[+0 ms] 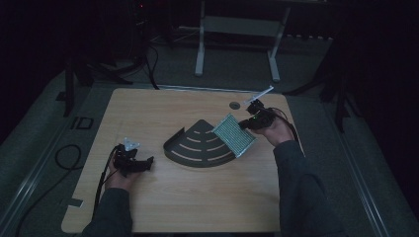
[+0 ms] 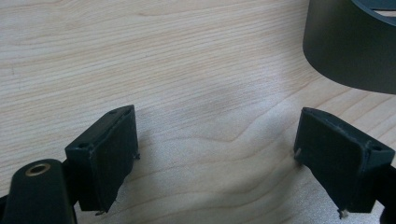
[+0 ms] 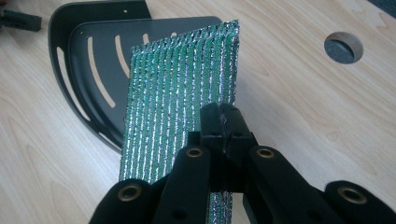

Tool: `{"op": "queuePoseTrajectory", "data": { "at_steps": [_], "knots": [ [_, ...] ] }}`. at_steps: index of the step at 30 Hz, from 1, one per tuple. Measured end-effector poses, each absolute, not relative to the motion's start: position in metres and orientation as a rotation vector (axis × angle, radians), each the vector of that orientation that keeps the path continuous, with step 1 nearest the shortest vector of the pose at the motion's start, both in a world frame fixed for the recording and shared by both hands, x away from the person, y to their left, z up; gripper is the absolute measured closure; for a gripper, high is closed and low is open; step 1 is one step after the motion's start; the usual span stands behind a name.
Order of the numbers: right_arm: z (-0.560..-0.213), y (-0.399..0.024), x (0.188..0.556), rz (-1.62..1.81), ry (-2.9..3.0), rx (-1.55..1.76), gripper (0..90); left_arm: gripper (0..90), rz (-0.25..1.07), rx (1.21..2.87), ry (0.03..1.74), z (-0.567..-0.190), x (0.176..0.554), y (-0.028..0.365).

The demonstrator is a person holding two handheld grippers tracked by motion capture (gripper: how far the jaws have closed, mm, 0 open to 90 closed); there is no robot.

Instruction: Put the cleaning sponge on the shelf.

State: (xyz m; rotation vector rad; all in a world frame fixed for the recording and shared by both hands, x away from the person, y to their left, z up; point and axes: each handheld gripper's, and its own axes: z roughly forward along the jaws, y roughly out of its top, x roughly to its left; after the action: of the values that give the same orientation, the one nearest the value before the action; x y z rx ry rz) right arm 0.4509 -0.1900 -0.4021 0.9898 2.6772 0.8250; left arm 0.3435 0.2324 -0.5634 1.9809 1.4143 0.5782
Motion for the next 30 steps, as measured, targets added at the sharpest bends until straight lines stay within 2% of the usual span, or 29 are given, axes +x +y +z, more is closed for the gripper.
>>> {"op": "queuePoseTrajectory", "data": {
  "at_steps": [30],
  "knots": [
    [-0.43,-0.158,0.48,0.774,2.7,0.995,89.5,13.9,0.577,1.981,1.414,-0.563,0.344,0.232]
  ]
}}
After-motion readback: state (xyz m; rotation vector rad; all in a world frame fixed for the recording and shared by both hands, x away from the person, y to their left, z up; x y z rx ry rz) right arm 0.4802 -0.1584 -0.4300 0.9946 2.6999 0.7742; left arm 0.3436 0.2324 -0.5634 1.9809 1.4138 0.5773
